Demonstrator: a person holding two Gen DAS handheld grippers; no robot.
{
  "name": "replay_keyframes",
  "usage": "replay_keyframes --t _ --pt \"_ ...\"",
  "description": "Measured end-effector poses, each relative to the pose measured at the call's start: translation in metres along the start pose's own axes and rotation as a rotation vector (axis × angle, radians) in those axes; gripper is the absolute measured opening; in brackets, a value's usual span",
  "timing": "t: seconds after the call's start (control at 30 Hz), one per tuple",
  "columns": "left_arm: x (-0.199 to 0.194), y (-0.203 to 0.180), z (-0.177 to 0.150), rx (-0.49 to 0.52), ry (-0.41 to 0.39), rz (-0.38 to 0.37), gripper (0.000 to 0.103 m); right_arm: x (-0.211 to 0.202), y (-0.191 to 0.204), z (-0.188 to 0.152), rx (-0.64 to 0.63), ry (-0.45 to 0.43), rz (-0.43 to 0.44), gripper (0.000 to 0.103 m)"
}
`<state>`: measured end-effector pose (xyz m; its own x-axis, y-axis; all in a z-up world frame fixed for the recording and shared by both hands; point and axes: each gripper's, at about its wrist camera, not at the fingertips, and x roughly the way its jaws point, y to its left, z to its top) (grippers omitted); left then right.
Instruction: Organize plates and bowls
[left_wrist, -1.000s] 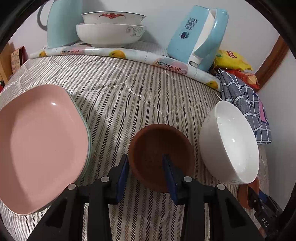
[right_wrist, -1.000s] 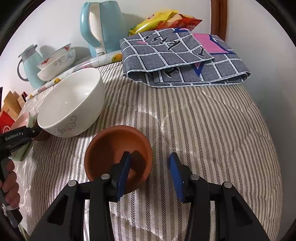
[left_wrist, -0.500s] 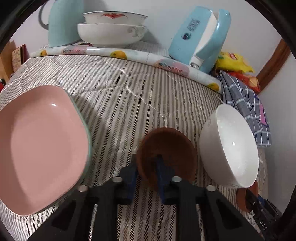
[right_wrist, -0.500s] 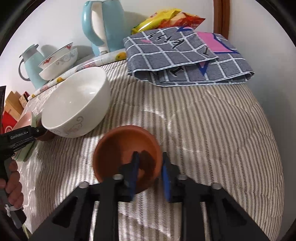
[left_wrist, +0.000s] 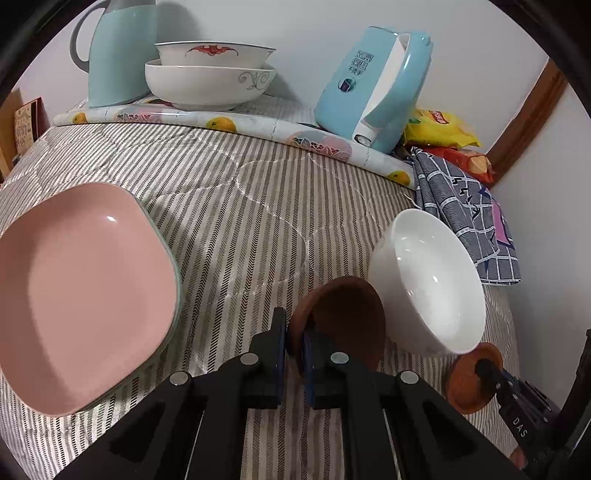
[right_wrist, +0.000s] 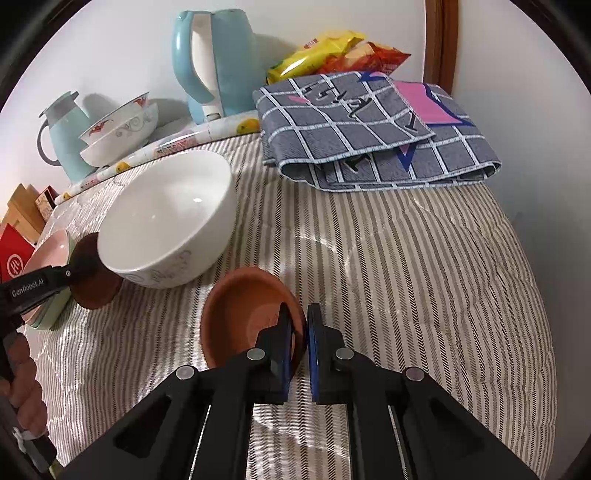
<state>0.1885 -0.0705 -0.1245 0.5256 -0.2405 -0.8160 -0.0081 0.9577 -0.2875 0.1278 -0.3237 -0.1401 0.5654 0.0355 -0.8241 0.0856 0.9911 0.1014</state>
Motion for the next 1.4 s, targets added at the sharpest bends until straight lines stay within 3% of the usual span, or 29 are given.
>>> replay_keyframes --t 0.8,1.4 --pt "-0.048 0.032 0.006 -0.037 -0.063 -0.026 0.008 -0.051 0.029 0.015 -0.041 -0.093 -0.006 0.008" --pt "-0.064 0.043 0.021 -0.041 -0.105 -0.004 0.008 -0.032 0.073 0.059 -0.091 -0.100 0.024 0.008"
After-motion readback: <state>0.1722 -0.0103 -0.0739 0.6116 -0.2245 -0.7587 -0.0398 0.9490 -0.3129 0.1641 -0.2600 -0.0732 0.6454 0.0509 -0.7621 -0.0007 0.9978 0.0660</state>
